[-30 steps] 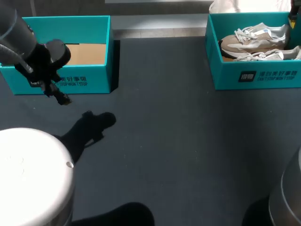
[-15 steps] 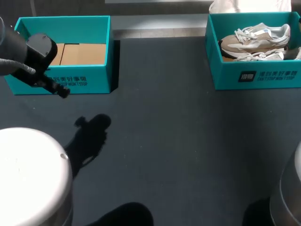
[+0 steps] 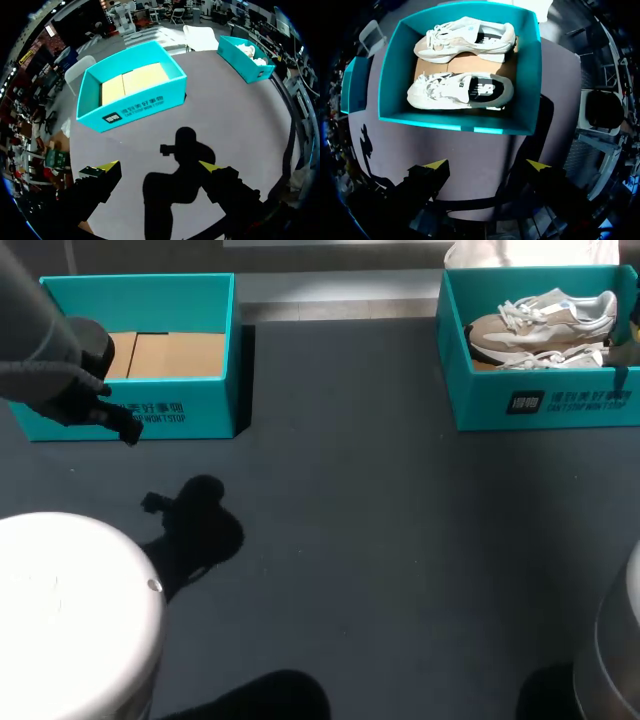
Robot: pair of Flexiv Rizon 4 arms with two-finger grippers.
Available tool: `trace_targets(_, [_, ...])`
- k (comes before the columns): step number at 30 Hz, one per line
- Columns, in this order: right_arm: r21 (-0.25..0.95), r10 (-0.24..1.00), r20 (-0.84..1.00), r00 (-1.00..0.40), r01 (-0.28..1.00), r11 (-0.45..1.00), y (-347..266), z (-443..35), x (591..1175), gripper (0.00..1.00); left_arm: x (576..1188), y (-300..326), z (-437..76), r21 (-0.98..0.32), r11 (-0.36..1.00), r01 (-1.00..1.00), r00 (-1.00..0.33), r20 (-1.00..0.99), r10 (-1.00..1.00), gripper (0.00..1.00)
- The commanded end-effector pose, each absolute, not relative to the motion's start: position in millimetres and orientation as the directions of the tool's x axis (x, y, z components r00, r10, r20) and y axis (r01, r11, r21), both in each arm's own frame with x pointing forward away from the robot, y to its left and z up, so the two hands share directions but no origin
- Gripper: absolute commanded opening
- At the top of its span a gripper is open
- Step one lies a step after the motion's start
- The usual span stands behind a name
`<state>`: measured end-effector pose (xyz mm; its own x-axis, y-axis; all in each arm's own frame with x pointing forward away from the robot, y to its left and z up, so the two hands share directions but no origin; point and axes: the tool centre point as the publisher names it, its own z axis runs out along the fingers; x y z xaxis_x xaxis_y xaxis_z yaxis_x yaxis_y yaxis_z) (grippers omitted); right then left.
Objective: Take the shoe out of the shoebox, open the shoe tongue, remove and reinsert the insole, then place the shoe into the shoebox
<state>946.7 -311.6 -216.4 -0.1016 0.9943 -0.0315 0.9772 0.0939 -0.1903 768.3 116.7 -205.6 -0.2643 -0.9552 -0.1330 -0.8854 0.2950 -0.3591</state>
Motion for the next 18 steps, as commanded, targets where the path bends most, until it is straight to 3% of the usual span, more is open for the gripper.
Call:
trace_targets(1, [-0.095, 0.994, -0.034, -0.101, 0.991, 0.098, -311, -216, 935, 1.0, 800, 115, -206, 0.007, 0.102, -0.995, -0.101, -0.152, -0.983, 1.0])
trace_targets(8, [-0.095, 0.994, -0.038, -0.101, 0.991, 0.097, -311, -216, 934, 1.0, 820, 128, -204, 0.088, 0.048, -0.995, -0.059, -0.134, -0.989, 1.0])
trace_targets(18, [-0.115, 0.995, -0.038, -0.09, 0.99, 0.085, -307, -222, 925, 1.0, 855, 136, -202, 0.076, -0.012, -0.997, 0.003, -0.107, -0.994, 1.0])
